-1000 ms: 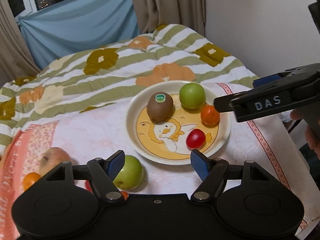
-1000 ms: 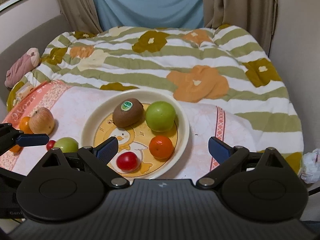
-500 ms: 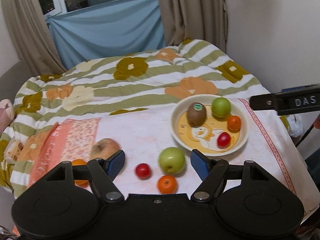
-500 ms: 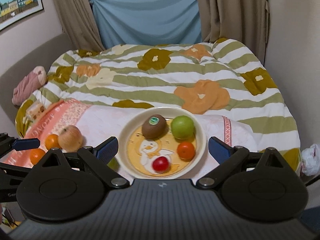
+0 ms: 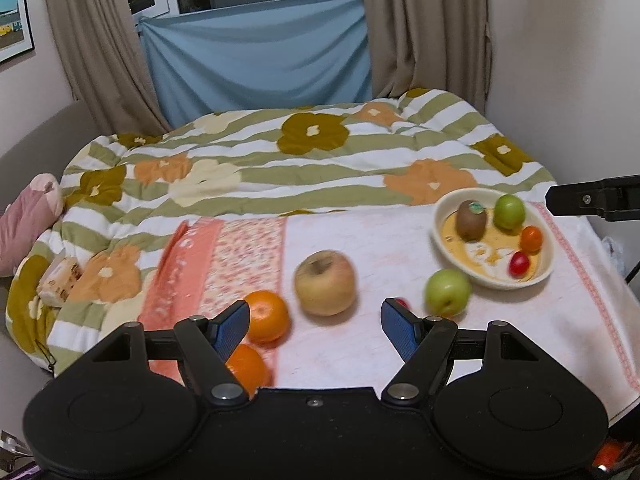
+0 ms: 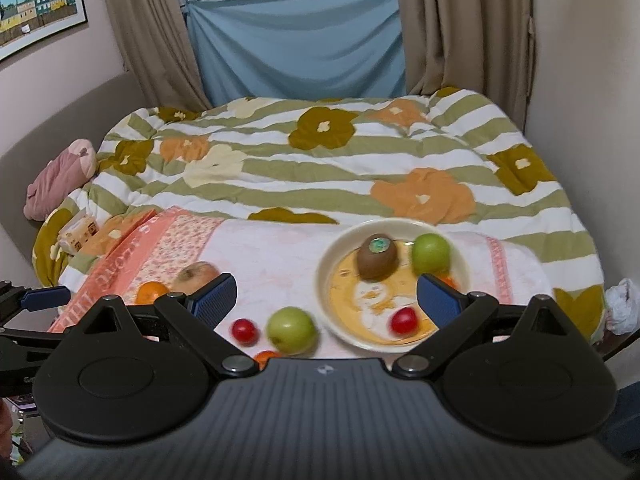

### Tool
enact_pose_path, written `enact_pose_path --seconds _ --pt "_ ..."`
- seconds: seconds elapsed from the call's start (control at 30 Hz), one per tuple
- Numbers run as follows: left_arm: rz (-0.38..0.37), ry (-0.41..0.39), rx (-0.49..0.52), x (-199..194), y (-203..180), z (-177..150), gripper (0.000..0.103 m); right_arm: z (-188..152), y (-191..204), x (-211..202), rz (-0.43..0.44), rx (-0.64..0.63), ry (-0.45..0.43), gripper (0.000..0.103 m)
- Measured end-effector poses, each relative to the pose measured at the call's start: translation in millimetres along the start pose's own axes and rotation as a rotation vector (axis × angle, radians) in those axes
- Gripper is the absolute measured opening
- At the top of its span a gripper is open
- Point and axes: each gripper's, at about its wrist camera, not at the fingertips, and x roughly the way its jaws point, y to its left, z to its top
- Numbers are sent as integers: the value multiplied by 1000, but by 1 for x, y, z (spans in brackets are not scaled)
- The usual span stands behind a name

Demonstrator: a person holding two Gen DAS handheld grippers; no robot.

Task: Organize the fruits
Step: 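Grasp the large orange with the left tool while the right tool approaches the apple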

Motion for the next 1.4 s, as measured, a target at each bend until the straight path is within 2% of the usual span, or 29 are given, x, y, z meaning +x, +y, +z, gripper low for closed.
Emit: enact_pose_path --seconds 0.13,0.2,0.37,0.7,1.03,1.4 --pt "10 15 6 7 26 -9 79 -5 33 13 15 8 19 103" --pt "0 22 11 12 39 -14 86 -7 50 20 18 2 25 103" --pt "-13 38 60 30 58 -27 89 -13 91 49 23 -20 60 103" --pt "-53 91 138 76 74 -50 94 -25 131 110 11 -53 114 103" --pt "-98 146 166 113 84 -62 93 -28 152 162 16 -63 144 103" --pt "-143 184 198 132 82 -70 78 -31 155 200 22 -40 180 103"
